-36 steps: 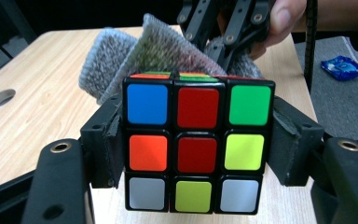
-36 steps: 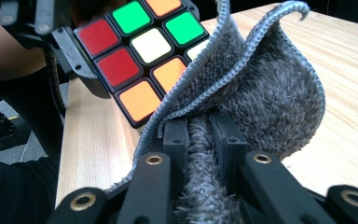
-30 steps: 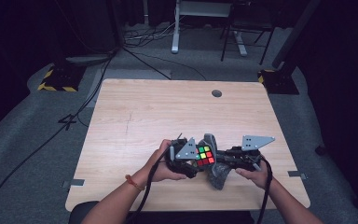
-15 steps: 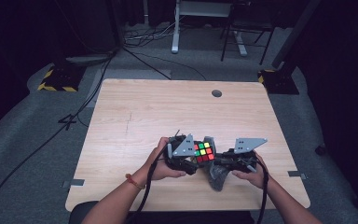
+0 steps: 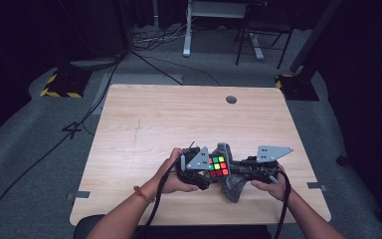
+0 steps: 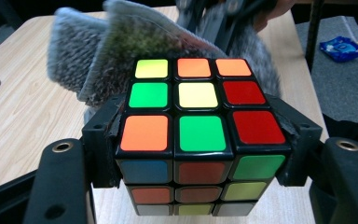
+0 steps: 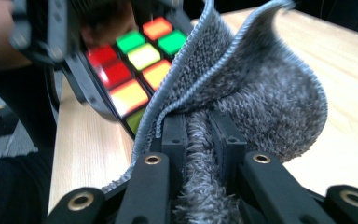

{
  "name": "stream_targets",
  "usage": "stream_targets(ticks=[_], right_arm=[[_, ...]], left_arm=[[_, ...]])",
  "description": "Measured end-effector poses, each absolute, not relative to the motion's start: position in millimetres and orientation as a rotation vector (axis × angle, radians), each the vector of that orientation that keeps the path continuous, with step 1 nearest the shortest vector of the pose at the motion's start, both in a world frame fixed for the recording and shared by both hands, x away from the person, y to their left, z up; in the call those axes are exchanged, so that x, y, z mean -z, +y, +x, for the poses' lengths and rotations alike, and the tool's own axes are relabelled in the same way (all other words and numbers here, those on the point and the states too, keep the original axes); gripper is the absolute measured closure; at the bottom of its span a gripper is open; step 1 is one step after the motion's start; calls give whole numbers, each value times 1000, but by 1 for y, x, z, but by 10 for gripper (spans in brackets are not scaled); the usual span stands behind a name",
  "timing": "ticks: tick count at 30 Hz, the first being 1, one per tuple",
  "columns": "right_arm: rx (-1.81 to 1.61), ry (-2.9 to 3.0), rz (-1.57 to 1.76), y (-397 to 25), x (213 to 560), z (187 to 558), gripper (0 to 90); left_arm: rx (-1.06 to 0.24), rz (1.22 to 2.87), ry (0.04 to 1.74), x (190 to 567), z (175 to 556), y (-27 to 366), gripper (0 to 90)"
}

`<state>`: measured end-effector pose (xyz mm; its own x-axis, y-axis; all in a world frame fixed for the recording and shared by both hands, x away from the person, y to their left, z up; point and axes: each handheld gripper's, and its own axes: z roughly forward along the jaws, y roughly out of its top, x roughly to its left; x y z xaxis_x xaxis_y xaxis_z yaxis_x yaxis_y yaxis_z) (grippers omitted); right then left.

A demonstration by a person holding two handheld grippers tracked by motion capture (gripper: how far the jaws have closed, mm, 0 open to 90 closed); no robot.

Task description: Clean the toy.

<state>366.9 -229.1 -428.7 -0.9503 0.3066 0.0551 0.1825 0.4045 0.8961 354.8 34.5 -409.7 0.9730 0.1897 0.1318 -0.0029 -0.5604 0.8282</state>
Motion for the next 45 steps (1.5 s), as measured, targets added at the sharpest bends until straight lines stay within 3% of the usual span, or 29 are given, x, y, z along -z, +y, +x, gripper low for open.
stream_targets(ticks=[11, 26, 34, 45], right_arm=[[-1495, 2655, 410, -218, 441, 369, 775], [-1628, 2496, 437, -237, 421, 368, 775], [-1571, 2538, 488, -233, 429, 372, 775], [-1525, 2605, 391, -221, 433, 364, 776]], left_arm=[[-284, 2153, 164, 410, 362, 42, 330], [-216, 2228, 123, 428, 361, 26, 330], [-224, 2114, 116, 415, 357, 33, 330], [-261, 2098, 148, 411, 363, 44, 329]])
